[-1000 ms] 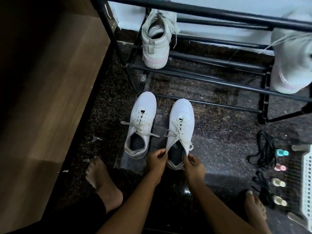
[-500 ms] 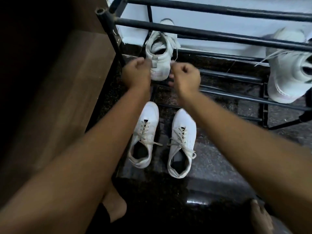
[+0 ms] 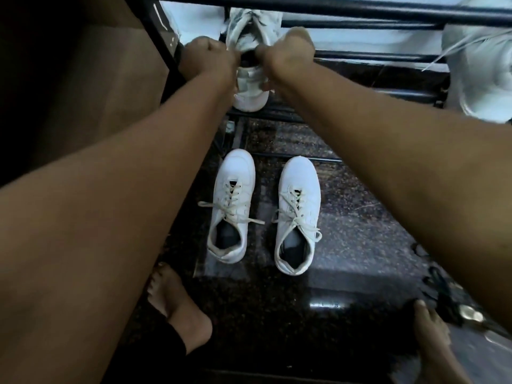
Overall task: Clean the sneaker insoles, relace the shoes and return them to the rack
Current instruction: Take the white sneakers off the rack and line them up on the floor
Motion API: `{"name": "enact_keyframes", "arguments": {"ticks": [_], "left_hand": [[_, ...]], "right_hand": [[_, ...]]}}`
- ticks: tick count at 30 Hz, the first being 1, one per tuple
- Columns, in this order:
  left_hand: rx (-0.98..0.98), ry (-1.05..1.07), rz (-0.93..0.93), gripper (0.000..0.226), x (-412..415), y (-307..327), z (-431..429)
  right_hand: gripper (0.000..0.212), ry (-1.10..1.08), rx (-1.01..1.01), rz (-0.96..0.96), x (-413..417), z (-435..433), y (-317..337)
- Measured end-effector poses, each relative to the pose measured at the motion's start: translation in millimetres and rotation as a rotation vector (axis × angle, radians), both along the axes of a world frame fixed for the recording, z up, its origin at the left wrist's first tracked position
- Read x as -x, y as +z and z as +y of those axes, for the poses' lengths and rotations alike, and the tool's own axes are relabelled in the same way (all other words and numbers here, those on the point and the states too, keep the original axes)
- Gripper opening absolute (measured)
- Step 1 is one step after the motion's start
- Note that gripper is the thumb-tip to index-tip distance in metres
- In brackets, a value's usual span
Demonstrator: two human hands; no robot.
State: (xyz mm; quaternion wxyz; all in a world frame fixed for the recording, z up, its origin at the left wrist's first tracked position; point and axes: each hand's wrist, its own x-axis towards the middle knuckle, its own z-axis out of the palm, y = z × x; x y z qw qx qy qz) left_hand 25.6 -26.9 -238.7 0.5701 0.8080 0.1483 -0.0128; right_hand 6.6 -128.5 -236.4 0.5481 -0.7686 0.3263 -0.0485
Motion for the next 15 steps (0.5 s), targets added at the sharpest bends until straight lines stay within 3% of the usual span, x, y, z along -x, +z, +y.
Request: {"name": "enact_keyframes", "arguments": {"ticks": [4,9,15], "left_hand": [[0.147,0.055,-0.079,0.025,51,12,-8],[0.232,0.035,-0.22,0.028,167,-1,-17],[0.276,0.008,0.003,0.019,311,-50,-42]], "right_hand": [[0.039,-0.028,0.15,-0.142,59,-1,15],[0.028,-0.116,0.095,-0.285,176,-7,8],[0.031,-0.225,0.093,-0.121,324,-22,-35]]}}
